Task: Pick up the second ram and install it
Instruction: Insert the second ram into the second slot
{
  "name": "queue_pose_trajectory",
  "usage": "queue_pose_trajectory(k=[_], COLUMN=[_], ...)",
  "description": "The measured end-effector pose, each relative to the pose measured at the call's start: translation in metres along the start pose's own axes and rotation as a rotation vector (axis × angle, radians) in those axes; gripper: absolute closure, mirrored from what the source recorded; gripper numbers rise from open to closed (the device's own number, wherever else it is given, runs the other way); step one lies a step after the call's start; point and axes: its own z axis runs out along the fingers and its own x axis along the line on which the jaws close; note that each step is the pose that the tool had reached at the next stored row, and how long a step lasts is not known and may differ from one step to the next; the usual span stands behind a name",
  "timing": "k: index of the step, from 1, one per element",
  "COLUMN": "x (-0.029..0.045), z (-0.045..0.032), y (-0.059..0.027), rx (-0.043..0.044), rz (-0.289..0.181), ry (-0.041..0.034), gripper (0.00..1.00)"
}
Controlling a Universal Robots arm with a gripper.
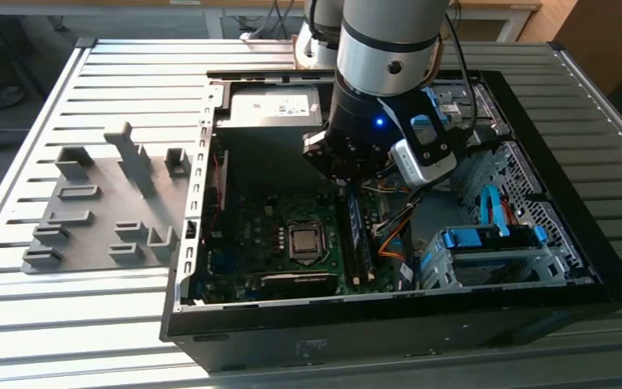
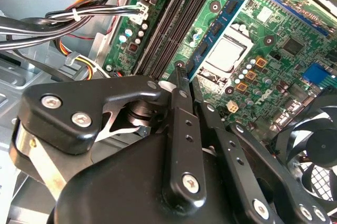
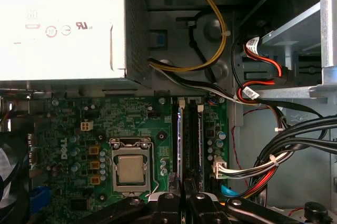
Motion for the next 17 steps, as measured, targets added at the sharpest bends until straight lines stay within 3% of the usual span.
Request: queue_pose_trajectory(k=[6, 17], x=[0.0, -0.0015], z=[0.0022, 0.0221], y=[0.0, -0.0021], rx=[-0.0002, 0.0002], rz=[0.0, -0.021], ry=[-0.0001, 0.0009], gripper=[0.86, 0.86])
